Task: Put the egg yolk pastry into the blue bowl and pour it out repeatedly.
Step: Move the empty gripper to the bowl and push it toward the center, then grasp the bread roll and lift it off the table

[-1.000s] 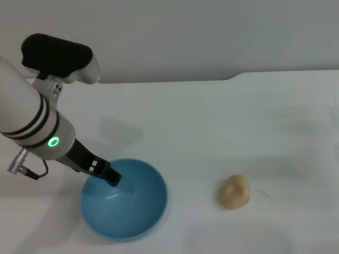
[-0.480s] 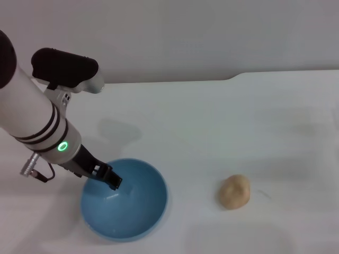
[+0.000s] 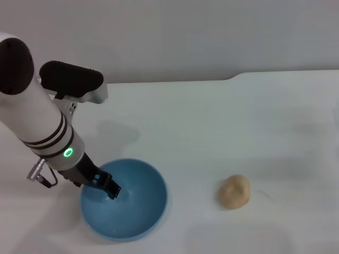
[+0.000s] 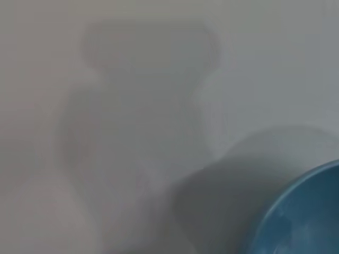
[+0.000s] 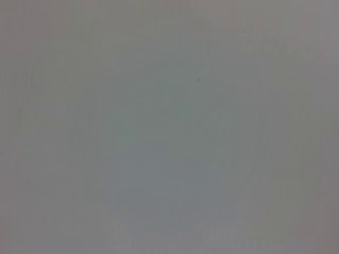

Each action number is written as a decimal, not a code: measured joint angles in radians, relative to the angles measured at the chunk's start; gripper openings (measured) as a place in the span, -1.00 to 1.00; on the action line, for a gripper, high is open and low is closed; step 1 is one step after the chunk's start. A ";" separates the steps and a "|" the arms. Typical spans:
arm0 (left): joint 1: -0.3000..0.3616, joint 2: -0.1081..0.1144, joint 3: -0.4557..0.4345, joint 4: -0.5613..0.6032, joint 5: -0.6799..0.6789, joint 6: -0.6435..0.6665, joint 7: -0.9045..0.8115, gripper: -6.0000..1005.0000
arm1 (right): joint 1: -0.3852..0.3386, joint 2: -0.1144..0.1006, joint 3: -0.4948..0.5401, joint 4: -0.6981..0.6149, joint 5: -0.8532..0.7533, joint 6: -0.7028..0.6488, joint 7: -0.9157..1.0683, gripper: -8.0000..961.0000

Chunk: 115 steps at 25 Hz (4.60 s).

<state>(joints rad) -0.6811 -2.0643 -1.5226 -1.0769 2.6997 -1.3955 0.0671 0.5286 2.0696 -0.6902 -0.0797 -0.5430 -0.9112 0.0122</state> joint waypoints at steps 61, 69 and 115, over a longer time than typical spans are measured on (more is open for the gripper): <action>-0.092 0.006 -0.223 0.094 -0.050 -0.004 -0.009 -0.96 | 0.090 -0.084 -0.179 -0.347 -0.720 0.135 1.503 0.06; -0.082 0.007 -0.222 0.062 -0.043 0.021 -0.004 -0.97 | 0.202 -0.147 -0.154 -0.427 -1.496 0.020 2.123 0.06; -0.075 0.003 -0.294 0.014 -0.052 0.115 -0.006 -0.99 | 0.382 -0.007 -0.353 -0.447 -2.059 -0.393 2.372 -0.13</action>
<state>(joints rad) -0.7560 -2.0617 -1.8162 -1.0632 2.6477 -1.2803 0.0613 0.9103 2.0622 -1.0431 -0.5267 -2.6024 -1.3040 2.3838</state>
